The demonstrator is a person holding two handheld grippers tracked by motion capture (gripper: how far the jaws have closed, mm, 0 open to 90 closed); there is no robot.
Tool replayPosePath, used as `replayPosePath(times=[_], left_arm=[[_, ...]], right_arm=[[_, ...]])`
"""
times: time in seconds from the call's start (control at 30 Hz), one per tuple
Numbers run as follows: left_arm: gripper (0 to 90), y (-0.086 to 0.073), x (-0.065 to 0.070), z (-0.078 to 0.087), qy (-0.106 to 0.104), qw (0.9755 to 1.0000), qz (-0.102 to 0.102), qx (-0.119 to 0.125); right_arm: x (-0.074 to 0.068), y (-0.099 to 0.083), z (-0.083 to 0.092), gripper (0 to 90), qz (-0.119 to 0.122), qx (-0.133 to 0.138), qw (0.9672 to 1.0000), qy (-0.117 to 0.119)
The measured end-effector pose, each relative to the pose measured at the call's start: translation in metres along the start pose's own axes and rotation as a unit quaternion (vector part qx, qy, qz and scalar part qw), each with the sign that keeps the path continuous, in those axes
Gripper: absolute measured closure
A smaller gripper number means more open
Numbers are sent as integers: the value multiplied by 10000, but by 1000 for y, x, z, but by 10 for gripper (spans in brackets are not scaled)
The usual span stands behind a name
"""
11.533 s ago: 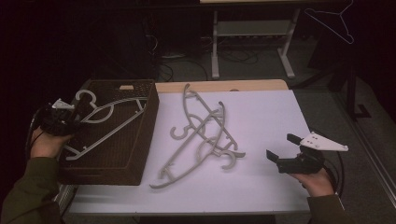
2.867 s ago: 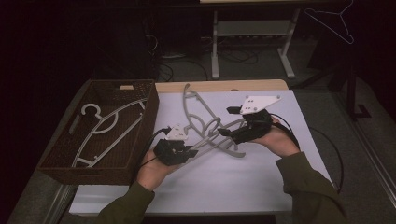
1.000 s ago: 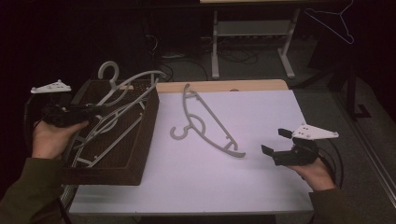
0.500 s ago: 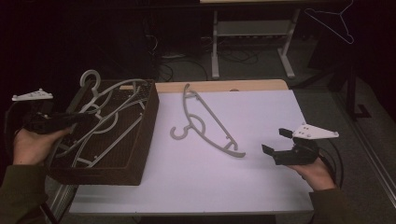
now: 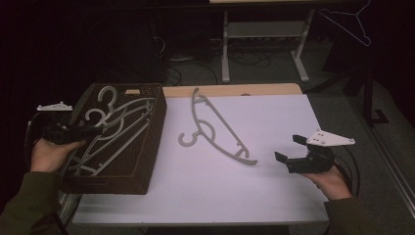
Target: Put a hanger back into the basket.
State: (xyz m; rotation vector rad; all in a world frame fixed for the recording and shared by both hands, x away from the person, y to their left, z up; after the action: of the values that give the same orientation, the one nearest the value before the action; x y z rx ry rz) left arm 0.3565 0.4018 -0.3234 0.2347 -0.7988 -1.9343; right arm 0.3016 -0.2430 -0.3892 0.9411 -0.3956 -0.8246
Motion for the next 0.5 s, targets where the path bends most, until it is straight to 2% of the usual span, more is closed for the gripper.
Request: replayPosePath(times=[0.07, 0.2, 0.3, 0.4, 0.43, 0.5], left_arm=[[795, -2, -1, -4, 8, 9999, -9, -128], [794, -2, -3, -4, -23, 9999, 95, -117], [794, 2, -2, -2, -25, 9999, 5, -145], [793, 11, -2, 3, 56, 9997, -146, -190], [793, 14, -2, 5, 92, 9996, -198, -164], [794, 18, -4, 6, 34, 9998, -181, -83]], right_arm=[[0, 0, 0, 89, -3, -1, 10000, 0], [0, 0, 0, 89, 3, 9, 10000, 10], [-1, 1, -1, 89, 0, -4, 10000, 7], [-2, 1, -1, 89, -4, -7, 10000, 17], [-2, 1, -2, 89, 3, -3, 10000, 24], [-1, 1, -2, 89, 27, -8, 10000, 11]])
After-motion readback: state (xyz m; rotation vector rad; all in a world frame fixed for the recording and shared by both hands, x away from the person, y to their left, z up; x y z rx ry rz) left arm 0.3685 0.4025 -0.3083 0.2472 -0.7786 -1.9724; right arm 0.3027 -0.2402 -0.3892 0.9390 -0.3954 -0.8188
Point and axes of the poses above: each handheld gripper's, and its own axes: z roughly backward along the jaws, y roughly out of its top, x roughly to its right, the point moved 2 cm from there along -z, roughly forward along the jaws, and after that the axes turned 7 degrees about -x, right-handed, at the moved point
